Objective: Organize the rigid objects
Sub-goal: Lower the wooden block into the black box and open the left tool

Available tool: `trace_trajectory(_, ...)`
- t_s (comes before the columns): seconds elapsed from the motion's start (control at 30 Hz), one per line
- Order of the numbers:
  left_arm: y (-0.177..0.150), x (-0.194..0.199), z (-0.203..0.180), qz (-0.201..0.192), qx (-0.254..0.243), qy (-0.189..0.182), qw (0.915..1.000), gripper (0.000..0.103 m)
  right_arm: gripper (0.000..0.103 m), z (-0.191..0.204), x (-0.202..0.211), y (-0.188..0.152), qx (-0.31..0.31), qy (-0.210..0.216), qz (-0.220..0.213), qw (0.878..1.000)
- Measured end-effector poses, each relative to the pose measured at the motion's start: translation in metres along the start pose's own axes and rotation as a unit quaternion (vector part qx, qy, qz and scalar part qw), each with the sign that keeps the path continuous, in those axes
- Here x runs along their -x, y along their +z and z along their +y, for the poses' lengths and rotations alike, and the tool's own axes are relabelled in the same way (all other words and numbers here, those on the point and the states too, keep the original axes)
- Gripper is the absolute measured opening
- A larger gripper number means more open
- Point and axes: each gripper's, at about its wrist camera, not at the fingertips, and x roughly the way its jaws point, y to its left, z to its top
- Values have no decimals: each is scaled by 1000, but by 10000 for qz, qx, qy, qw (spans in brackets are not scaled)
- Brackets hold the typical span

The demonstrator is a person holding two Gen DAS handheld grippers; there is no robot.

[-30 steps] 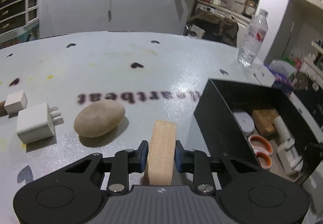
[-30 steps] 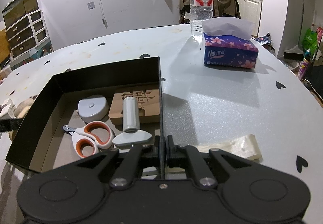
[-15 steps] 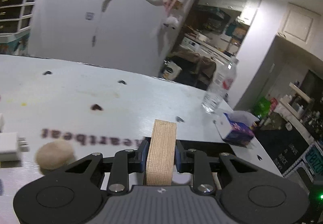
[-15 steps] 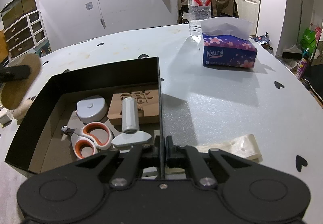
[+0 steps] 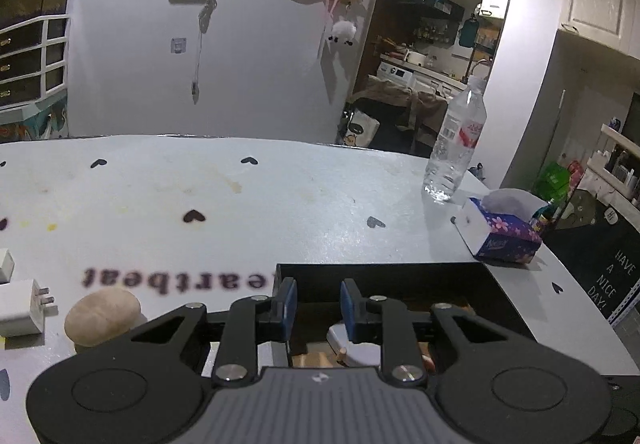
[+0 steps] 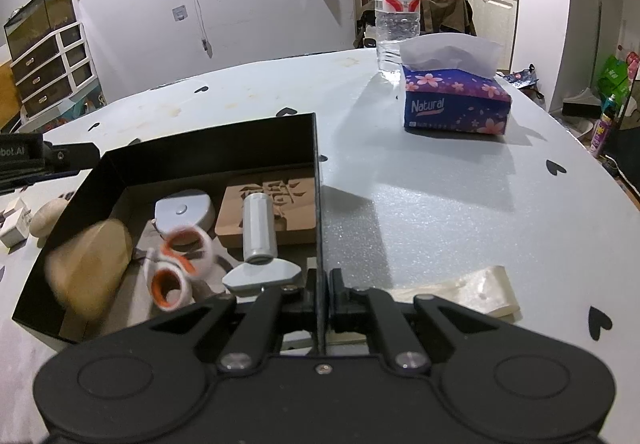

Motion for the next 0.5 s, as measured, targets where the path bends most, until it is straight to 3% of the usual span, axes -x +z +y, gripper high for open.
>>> trace_trajectory(0.5,-7,8,3,211,-14,-156,9997,40,5,1,0,1,11,-13,8,10000)
